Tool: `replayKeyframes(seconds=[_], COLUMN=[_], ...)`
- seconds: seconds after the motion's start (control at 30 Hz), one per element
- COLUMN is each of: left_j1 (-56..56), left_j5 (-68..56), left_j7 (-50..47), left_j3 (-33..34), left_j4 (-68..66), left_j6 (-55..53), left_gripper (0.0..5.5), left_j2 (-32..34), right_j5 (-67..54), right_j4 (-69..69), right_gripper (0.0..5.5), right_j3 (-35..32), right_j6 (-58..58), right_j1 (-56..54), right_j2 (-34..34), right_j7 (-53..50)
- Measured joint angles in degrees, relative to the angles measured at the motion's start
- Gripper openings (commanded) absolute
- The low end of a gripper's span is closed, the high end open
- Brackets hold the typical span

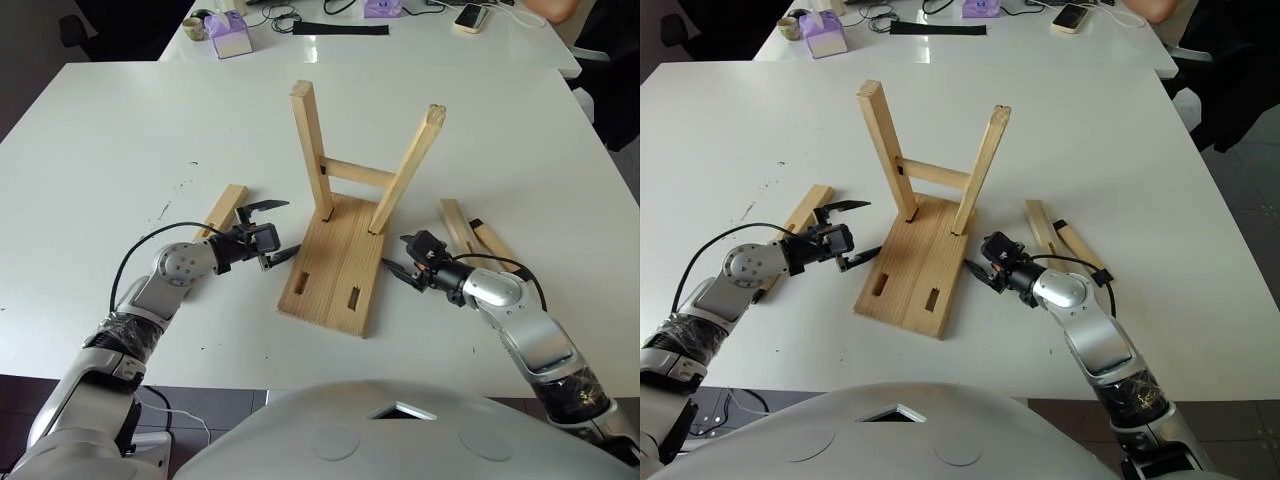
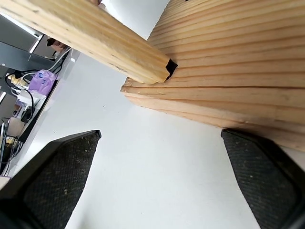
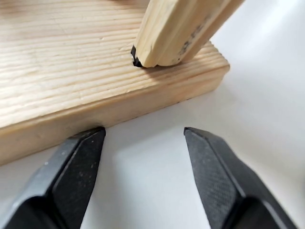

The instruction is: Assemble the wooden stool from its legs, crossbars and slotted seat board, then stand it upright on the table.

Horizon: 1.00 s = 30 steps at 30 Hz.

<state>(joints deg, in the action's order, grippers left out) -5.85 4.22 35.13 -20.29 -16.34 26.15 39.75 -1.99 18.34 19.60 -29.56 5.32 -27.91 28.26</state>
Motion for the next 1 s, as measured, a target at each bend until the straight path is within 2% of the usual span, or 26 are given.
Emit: replayKeyframes(seconds=[0.3, 0.6, 1.0], left_j1=[4.24, 9.84, 6.50], left_j5=[0.15, 0.07, 1.41], left_j7=[-5.09, -6.12, -6.53], left_j3=[2.23, 3.02, 5.45], left_j4=[6.25, 15.26, 11.89], left_j6=[-8.59, -15.27, -16.63], left_gripper=[4.70, 4.70, 4.70], left_j2=[-3.99, -6.16, -7.64], right_j5=[1.43, 2.18, 2.51], right_j4=[-3.81, -7.33, -6.62], right_gripper=[3.08, 3.08, 3.08], right_j3=[-1.54, -3.10, -1.96], right_j6=[2.21, 3.10, 3.41], right_j1=[-1.88, -4.63, -4.57], right_j2=[0.92, 0.97, 2.04], right_j7=[-0.23, 0.44, 0.86])
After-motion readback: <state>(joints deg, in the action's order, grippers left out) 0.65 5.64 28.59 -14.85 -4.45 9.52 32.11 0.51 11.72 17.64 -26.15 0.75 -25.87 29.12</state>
